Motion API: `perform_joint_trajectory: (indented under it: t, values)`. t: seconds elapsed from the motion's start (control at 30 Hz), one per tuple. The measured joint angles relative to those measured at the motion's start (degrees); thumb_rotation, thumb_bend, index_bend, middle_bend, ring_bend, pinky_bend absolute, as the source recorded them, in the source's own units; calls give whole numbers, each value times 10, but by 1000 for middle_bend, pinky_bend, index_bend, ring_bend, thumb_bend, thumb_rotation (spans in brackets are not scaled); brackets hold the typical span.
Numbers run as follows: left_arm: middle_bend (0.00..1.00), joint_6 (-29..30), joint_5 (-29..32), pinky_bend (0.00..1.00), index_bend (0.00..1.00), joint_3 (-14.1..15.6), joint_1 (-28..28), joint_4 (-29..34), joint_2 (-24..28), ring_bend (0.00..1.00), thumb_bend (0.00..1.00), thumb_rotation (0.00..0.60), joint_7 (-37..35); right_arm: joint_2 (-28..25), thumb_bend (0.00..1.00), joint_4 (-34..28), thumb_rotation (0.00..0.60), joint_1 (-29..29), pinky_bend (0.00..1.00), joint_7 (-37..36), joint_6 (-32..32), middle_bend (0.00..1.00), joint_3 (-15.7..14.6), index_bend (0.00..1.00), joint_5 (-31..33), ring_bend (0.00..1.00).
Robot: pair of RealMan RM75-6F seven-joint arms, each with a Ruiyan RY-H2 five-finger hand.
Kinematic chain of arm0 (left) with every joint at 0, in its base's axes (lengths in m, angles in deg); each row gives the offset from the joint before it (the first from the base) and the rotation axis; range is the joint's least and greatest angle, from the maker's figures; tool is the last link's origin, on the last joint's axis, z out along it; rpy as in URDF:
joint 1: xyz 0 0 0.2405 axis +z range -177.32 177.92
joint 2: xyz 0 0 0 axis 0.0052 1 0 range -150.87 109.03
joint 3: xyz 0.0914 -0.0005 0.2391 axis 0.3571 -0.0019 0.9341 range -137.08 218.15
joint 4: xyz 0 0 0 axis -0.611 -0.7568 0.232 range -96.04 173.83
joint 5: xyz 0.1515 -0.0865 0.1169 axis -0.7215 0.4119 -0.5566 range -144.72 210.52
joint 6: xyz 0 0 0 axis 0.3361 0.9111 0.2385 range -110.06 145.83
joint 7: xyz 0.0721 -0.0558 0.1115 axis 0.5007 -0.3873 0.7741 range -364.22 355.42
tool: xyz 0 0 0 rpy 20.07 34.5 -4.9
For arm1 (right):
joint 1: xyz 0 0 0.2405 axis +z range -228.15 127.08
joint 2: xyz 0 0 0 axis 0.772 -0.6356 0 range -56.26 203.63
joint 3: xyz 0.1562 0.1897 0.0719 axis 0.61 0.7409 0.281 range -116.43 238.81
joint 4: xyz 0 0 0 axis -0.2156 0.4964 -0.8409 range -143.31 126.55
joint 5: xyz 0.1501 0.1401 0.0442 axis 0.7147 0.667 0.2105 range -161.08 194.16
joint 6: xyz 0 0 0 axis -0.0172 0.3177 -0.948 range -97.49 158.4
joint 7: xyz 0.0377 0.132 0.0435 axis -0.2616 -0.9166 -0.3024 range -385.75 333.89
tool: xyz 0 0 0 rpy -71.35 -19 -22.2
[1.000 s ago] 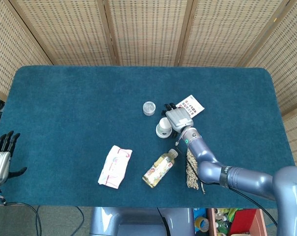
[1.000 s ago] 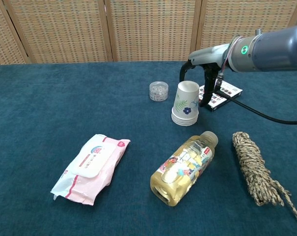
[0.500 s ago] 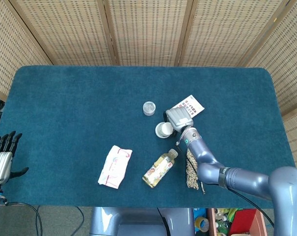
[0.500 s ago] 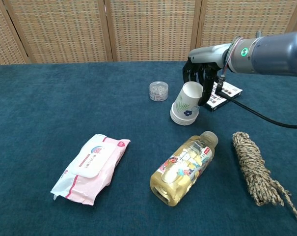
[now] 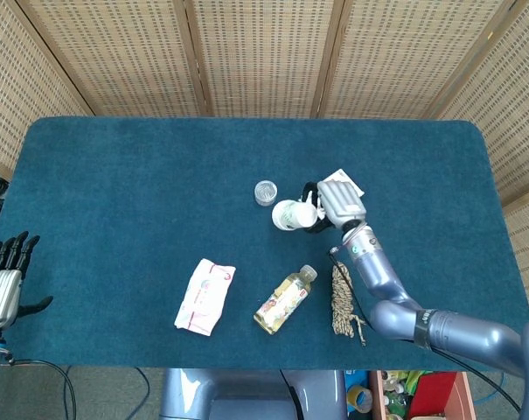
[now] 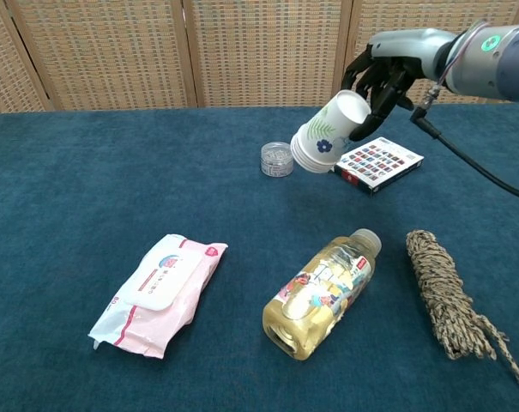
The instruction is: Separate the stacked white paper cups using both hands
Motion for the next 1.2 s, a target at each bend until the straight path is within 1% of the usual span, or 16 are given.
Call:
perform_joint_trajectory:
  t: [0.17,0.4,0.5,0.7,0.8,0.9,1.1,1.2]
  values:
    - [0,-4,-1,0,0,1,-2,-3,-2,0,162,600,-5,-41,237,-41,600,-38,802,-87,-9,660,27,766,-17,549]
    - [0,-16,2,0,0,0,-8,-6,-8,0,162,600,-6,-102,237,-102,600,-97,802,-222,-31,661,70,766,-80,550]
    - [0,-19,2,0,0,0,-11,-8,-11,0,161,600,-7,-120,237,-127,600,-111,802,-256,-35,661,86,766,-99,550]
    - [0,-25,1,0,0,-3,-17,-14,-22,0,162,600,-24,-130,237,-165,600,-122,802,-315,-40,661,112,766,-135,551]
    - [0,-26,1,0,0,-9,-21,-18,-29,0,161,600,-45,-133,237,-177,600,-121,802,-320,-41,661,116,766,-150,552]
    - [0,-28,0,0,0,-18,-28,-20,-37,0,161,600,-79,-133,236,-178,600,-115,802,-320,-43,661,114,766,-150,552]
    - [0,-48,-3,0,4,-45,-55,-20,-58,0,161,600,-188,-132,237,-180,600,-114,803,-322,-41,662,106,766,-146,553]
    - [0,-66,-5,0,34,-58,-76,-19,-72,0,162,600,-248,-131,237,-181,600,-117,803,-325,-39,662,100,766,-148,554]
